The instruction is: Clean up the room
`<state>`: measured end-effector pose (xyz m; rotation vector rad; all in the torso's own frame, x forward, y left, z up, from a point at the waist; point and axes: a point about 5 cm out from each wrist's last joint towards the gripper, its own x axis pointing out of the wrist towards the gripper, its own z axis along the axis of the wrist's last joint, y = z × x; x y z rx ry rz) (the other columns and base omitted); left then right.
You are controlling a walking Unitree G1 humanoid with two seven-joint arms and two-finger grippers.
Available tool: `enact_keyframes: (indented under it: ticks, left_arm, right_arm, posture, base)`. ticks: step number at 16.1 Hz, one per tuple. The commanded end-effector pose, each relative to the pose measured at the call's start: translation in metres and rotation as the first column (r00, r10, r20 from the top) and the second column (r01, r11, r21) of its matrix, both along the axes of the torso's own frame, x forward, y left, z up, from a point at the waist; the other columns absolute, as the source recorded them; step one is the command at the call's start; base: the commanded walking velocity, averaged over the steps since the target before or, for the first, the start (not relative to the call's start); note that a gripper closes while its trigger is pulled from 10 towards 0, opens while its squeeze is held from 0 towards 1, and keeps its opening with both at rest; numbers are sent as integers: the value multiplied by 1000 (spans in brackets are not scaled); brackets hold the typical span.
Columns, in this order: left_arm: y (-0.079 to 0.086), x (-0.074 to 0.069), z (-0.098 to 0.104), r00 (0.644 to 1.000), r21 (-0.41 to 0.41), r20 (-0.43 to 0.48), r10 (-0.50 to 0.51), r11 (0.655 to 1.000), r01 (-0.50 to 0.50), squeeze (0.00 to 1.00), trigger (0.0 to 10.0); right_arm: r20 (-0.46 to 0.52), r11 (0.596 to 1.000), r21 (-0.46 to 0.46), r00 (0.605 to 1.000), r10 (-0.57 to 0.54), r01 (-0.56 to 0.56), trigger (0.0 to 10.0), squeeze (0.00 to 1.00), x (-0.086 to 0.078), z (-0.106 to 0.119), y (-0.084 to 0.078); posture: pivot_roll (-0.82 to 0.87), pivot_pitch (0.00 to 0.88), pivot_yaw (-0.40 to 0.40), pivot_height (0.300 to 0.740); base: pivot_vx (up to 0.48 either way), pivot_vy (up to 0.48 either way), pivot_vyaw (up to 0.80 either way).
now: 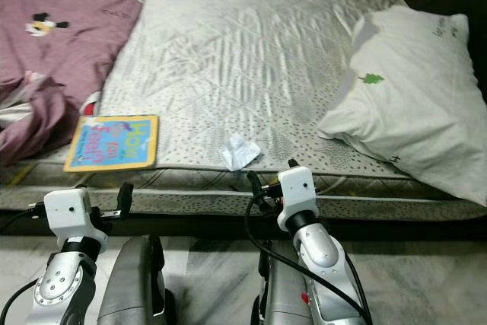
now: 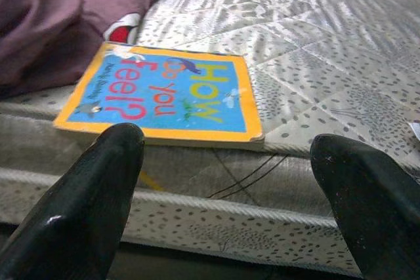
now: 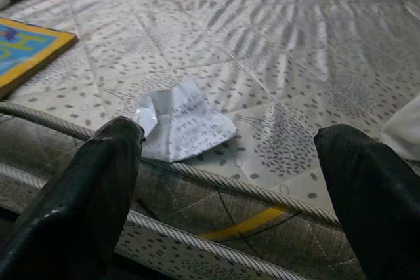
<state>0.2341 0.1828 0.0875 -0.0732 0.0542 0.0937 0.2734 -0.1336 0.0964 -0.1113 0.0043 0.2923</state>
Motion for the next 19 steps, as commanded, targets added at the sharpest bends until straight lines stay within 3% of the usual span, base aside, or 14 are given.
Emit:
enact_keyframes:
  ticks: [1, 5, 9, 19]
  left_arm:
    - [-1, -2, 0, 1000, -2, -5, -15, 1000, 15, 0, 10000]
    - [-1, -1, 0, 1000, -4, -5, -17, 1000, 17, 0, 10000]
    - [-1, -1, -1, 1000, -5, -10, -19, 1000, 19, 0, 10000]
    - [-5, -1, -2, 999, -20, -11, -44, 999, 44, 0, 10000]
  right_arm:
    - [14, 1000, -1, 1000, -3, 3, 10000, 0, 1, 2, -1]
    - [20, 1000, -12, 1000, 4, -4, 10000, 0, 2, 2, 1]
    - [23, 1000, -14, 1000, 8, -8, 10000, 0, 2, 2, 1]
    - [21, 1000, 17, 1000, 9, -9, 10000, 0, 4, 1, 3]
  posture:
    - [43, 175, -44, 557]
    - [43, 175, -44, 557]
    - [45, 169, -45, 557]
    - [49, 163, -45, 557]
  base:
    - [0, 0, 0]
    - [0, 0, 0]
    - [0, 0, 611]
    - [55, 0, 0]
